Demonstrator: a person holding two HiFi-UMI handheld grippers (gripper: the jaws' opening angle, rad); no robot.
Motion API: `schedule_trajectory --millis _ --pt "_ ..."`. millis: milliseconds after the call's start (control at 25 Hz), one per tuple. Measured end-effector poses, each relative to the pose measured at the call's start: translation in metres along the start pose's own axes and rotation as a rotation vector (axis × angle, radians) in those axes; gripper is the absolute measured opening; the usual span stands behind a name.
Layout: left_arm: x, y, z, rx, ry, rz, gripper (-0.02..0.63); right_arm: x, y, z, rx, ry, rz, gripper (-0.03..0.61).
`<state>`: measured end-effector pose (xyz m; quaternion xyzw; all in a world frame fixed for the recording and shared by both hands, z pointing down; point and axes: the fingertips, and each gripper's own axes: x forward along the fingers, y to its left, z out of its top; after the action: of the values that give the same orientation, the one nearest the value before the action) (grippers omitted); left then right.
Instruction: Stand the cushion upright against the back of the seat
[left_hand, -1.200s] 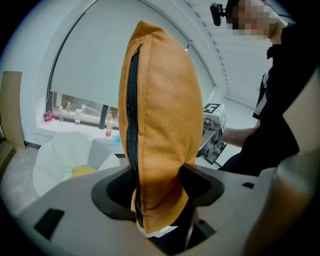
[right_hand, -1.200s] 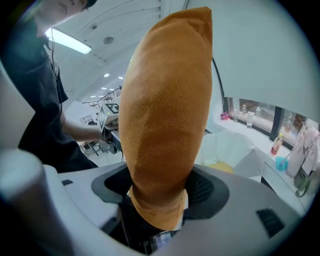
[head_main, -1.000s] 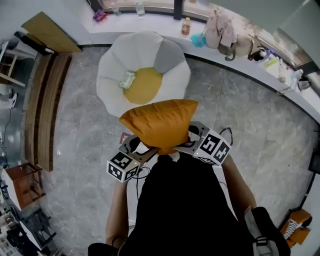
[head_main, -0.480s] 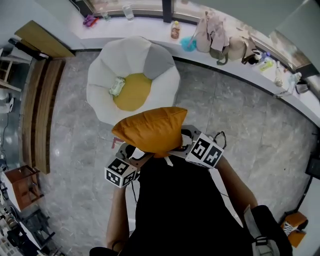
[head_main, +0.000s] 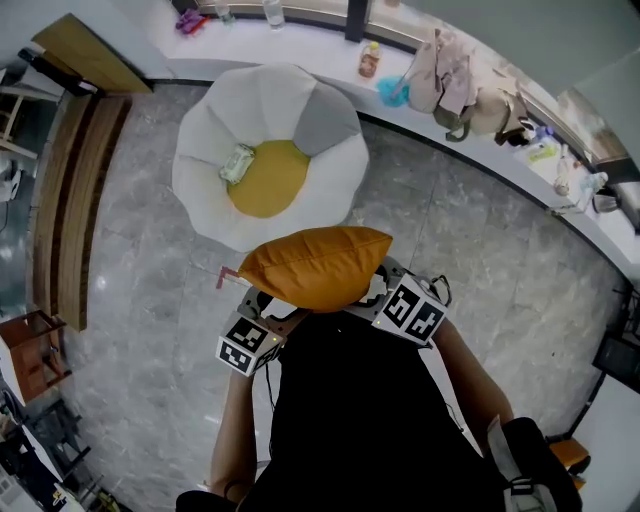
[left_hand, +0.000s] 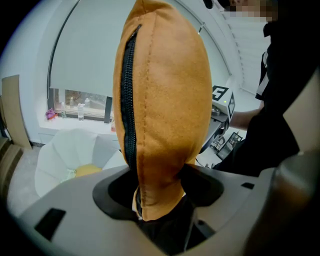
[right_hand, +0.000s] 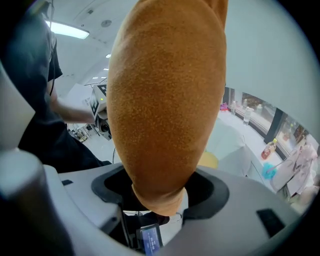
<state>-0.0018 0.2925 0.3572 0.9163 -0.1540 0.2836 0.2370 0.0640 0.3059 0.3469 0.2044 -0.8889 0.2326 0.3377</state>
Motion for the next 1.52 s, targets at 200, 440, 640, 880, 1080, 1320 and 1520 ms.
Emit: schedule_trajectory --millis 200,440,640,880,1080,1320,1520 --pt "-0.010 0.041 0.015 0.035 0.009 -0.020 0.281 0.016 -0.023 0.034 -0.009 0.021 -0.036 0.324" --pt "-0.034 0.104 0.041 0.135 -0.019 0.000 0.279 0.049 -0.050 0.089 -0.035 0.043 -0.102 0.324" --pt "-0.046 0.143 0.050 0.160 -0.012 0.008 0.279 0.072 -0.067 0.118 -0.052 0.059 -0.125 0.324" --pt "-0.045 0.165 0.053 0.154 0.000 0.002 0.278 0.084 -0.084 0.129 -0.059 0.085 -0.114 0.324" --pt "-0.022 0.182 0.066 0.138 0.015 0.018 0.276 0.085 -0.117 0.127 -0.068 0.098 -0.087 0.324" --pt "0.015 0.209 0.091 0.083 0.044 0.079 0.275 0.083 -0.174 0.128 -0.118 0.139 -0.030 0.324" --pt "0.055 0.237 0.108 0.037 0.089 0.143 0.273 0.088 -0.230 0.123 -0.164 0.179 0.024 0.324"
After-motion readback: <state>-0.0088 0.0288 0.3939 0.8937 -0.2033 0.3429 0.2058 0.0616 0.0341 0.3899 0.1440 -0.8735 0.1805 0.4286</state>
